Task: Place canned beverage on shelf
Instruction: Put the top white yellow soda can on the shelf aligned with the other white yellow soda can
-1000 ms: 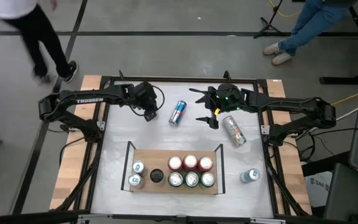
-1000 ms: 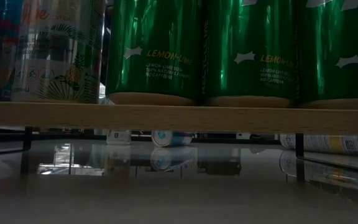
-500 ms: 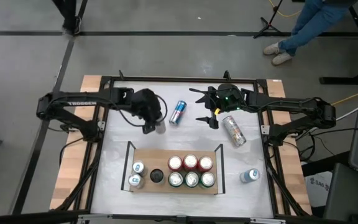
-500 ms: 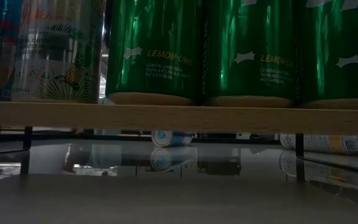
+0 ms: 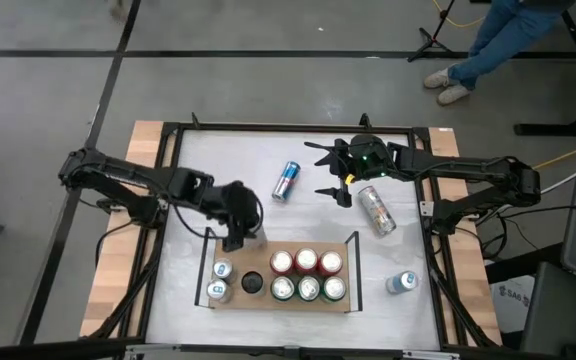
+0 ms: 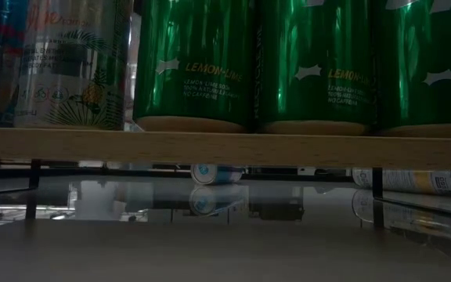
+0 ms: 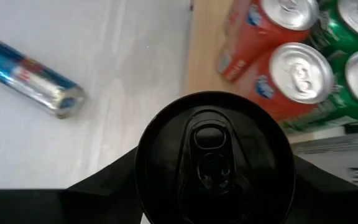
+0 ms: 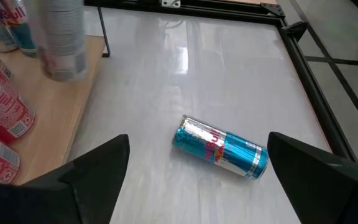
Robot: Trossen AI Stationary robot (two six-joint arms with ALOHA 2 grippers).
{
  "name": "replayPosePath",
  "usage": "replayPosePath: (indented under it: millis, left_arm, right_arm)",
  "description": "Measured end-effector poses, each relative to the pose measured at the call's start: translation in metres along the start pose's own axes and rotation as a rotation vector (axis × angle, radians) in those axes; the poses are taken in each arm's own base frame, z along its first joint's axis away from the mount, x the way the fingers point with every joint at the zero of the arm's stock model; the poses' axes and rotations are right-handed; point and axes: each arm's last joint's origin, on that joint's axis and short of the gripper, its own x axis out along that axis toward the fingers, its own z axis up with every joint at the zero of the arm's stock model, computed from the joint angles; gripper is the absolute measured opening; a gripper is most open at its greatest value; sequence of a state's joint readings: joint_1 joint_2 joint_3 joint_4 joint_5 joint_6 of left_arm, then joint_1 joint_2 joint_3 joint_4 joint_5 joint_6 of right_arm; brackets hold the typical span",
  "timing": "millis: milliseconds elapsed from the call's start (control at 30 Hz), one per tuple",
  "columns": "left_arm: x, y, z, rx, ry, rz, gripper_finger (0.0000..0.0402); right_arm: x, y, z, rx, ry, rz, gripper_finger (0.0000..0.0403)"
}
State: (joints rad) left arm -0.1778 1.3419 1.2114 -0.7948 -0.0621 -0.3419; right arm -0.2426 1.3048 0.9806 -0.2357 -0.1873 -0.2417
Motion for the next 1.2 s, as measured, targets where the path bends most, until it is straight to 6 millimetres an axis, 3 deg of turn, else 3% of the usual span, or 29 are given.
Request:
replayPosePath:
  millis: [233, 500, 767, 1200]
  left_arm:
    - [0.015, -0.034, -0.008, 0.031, 0.013, -0.042, 0.0241]
    - [0.035, -0.054, -0.017, 0.080, 0.074, -0.054, 0.0242]
    - [0.037, -0.057, -0.018, 0.090, 0.080, -0.054, 0.0244]
    - [0.039, -0.057, -0.021, 0.095, 0.103, -0.054, 0.0285]
  right_arm:
    - [0.000, 0.000, 0.000, 0.000, 0.000, 0.000, 0.0372]
    - [0.000, 0.000, 0.000, 0.000, 0.001, 0.000, 0.0372]
    - [0.000, 0.000, 0.000, 0.000, 0.001, 0.000, 0.0372]
    - [0.000, 0.000, 0.000, 0.000, 0.001, 0.000, 0.0372]
